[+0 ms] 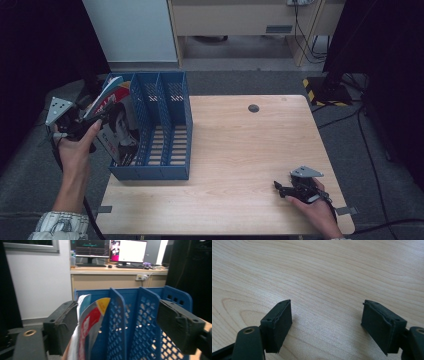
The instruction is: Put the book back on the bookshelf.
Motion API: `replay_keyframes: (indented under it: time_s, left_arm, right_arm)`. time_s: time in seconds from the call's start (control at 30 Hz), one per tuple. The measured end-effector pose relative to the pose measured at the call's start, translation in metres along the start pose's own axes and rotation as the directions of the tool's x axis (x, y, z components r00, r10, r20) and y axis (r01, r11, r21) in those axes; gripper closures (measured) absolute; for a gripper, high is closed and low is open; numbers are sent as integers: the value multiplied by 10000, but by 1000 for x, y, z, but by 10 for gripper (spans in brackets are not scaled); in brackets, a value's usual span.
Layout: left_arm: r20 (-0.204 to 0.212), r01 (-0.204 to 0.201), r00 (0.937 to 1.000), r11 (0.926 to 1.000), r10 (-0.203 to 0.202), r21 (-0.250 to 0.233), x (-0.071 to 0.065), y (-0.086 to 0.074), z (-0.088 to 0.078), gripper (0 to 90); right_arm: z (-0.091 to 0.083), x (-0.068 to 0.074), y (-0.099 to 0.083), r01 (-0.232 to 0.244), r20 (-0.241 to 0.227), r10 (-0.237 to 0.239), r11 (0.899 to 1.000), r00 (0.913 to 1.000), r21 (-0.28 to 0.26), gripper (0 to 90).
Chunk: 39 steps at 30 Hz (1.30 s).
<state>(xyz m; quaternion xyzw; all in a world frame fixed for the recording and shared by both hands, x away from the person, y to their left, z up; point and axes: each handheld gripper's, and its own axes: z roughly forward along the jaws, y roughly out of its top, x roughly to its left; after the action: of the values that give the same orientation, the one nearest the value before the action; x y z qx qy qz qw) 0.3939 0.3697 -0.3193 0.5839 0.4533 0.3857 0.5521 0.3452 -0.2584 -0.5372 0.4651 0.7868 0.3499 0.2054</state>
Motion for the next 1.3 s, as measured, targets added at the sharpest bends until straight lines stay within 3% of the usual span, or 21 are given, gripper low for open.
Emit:
replay_keyframes:
  time_s: [0.3,0.5,0.57,1.1,1.17,1.3]
  left_arm:
    - [118,-37,9999,9999,35,103,-3,4,2,114]
    - [242,-354,9991,9994,353,55,-11,9,1,80]
    - [360,-217,9991,9997,214,81,-13,10,2,68]
    - [1174,-580,9918,9968,513,548,-40,10,12,39]
    - [1385,-402,9899,9972,312,625,-42,9,14,40]
    - [1479,-437,9885,9965,328,709,-48,7,18,40]
  right_arm:
    - [0,0,0,0,-2,0,10000,10000,1,244]
    - [0,0,0,1,-7,-1,10000,10000,2,244]
    - [0,0,0,1,-7,-1,10000,10000,1,244]
    - [0,0,0,3,-17,-3,10000,10000,3,242]
    - [0,0,0,-1,-27,1,10000,10000,2,242]
    - [0,0,0,-19,-13,19,10000,10000,-7,242]
